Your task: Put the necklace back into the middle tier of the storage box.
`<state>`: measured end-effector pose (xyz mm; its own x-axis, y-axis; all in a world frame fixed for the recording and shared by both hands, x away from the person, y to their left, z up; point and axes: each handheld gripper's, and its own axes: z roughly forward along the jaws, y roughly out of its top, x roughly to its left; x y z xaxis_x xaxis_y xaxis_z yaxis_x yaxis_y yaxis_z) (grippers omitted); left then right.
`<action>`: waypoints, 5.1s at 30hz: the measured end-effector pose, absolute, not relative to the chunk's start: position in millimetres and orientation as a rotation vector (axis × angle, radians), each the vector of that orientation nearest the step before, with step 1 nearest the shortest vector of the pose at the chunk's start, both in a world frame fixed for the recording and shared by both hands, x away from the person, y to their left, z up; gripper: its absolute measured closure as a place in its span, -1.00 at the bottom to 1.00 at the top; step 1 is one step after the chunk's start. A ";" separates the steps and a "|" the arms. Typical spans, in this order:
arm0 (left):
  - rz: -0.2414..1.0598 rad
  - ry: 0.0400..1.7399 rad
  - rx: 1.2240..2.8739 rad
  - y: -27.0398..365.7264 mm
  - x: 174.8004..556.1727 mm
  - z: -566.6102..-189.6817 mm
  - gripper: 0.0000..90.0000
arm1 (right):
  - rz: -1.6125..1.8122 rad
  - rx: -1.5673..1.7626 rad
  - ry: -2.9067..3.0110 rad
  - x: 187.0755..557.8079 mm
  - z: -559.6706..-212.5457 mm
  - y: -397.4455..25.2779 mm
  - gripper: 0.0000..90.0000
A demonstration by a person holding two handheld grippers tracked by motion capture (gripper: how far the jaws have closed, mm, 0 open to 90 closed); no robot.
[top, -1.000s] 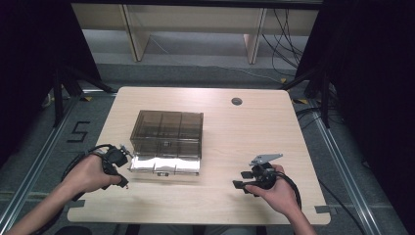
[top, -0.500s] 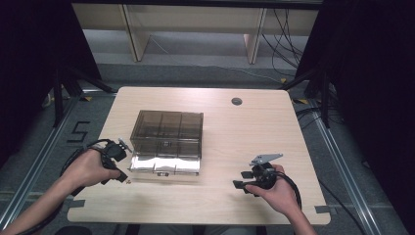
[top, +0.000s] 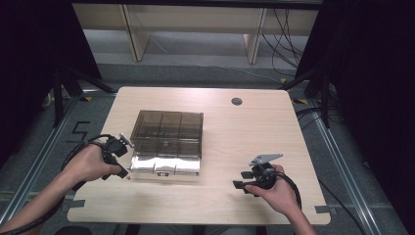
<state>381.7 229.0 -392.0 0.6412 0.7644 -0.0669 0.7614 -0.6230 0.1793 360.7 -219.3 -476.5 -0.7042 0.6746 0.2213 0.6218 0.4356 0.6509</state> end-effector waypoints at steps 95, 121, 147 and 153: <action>0.038 1.254 2.663 198.1 416.1 -359.1 0.88 | 1.113 1.174 2.612 361.1 -474.8 -221.6 0.04; 0.045 1.249 2.673 185.5 427.0 -365.9 0.88 | 1.113 1.171 2.608 361.0 -474.8 -221.5 0.04; 0.013 1.275 2.676 181.4 432.8 -379.0 0.88 | 1.118 1.172 2.606 360.9 -474.6 -221.3 0.04; 0.014 1.285 2.677 180.7 434.9 -380.4 0.88 | 1.114 1.176 2.608 360.7 -474.4 -221.2 0.04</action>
